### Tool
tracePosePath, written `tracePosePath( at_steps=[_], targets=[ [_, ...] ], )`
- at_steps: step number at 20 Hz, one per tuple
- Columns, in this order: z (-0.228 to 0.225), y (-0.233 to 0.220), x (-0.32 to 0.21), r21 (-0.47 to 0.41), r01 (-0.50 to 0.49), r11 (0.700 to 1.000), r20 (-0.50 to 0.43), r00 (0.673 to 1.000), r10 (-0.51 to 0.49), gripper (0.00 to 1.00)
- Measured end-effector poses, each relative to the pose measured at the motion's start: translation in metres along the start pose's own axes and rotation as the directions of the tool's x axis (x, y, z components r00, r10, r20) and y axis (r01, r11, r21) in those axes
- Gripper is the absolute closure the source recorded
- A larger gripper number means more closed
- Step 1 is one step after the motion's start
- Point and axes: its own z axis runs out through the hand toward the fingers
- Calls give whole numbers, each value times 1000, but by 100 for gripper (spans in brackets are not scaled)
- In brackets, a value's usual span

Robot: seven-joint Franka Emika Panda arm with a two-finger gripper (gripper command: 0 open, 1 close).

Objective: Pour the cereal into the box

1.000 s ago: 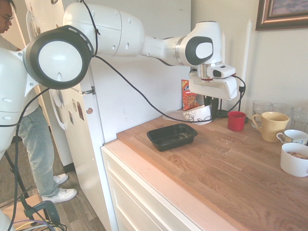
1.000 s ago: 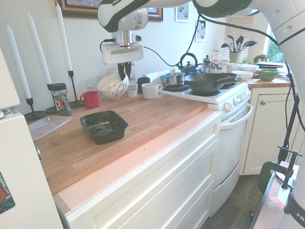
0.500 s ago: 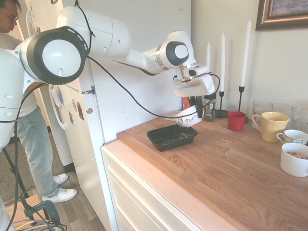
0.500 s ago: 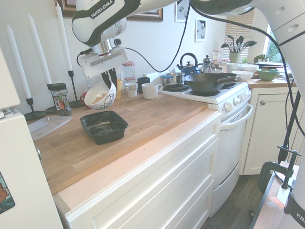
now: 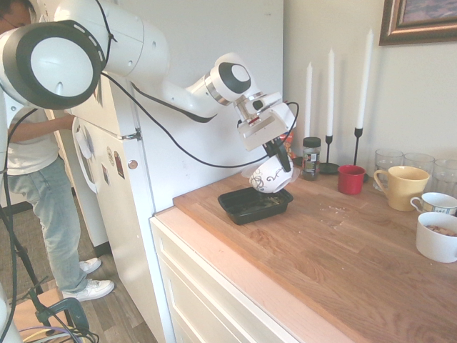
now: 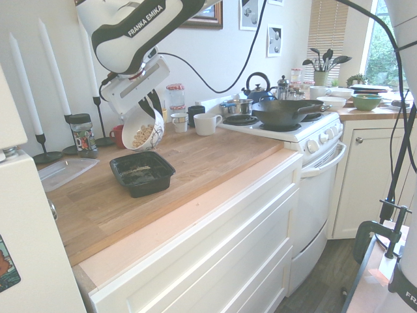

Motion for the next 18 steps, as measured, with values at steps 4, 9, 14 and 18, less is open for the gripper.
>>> tracePosePath(
  at_steps=[4,9,14,18],
  targets=[
    [0,-5,-25,-35,38,999,-52,998,-40,100],
    [-1,-9,-38,-85,67,994,-143,987,-79,100],
    [-18,-18,-54,-155,122,980,-262,952,-160,100],
    [-27,-25,-68,-217,153,964,-337,915,-222,100]
  ],
)
